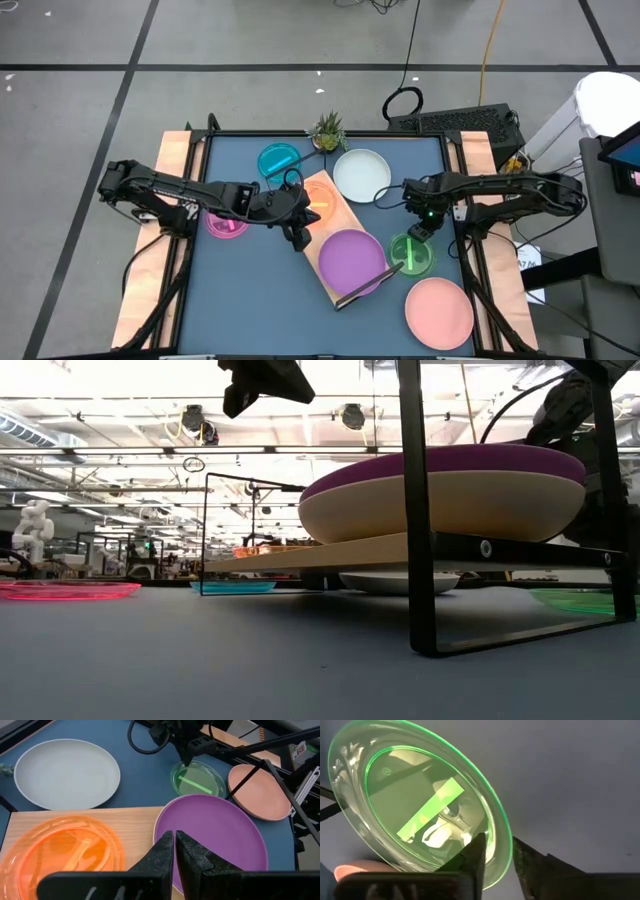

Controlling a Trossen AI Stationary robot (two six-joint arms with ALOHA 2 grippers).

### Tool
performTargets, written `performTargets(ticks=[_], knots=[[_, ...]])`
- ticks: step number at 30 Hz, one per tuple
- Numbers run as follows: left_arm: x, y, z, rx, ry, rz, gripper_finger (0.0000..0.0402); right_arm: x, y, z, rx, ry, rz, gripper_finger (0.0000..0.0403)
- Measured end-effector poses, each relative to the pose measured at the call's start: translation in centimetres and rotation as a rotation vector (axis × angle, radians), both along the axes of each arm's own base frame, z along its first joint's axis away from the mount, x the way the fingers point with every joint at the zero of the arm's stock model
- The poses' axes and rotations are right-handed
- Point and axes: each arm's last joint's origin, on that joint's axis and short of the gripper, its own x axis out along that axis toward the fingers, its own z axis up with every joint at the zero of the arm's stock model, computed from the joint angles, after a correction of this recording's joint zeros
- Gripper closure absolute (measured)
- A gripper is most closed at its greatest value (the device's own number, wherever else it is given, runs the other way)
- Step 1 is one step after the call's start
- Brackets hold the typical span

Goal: Place and stack plates onto a shelf
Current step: Stack the small green plate on the small orange plate on the shelf

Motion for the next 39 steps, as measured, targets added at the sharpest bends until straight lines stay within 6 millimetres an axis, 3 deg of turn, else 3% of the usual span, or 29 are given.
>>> performTargets(ticks=[7, 16, 39], knots=[[0.0, 0.1, 0.0, 0.008, 0.003, 0.0, 0.0378, 0.0, 0.0, 0.0, 0.002, 0.001, 0.0, 0.0399], [0.0, 0.1, 0.0, 0.009, 0.002, 0.002, 0.0378, 0.0, 0.0, 0.7, 0.001, 0.016, -0.028, 0.0402], [-0.3, 0.2, -0.4, 0.04, 0.049, -0.006, 0.0378, -0.6, -0.1, 7.8, -0.147, -0.093, -0.25, 0.0403]])
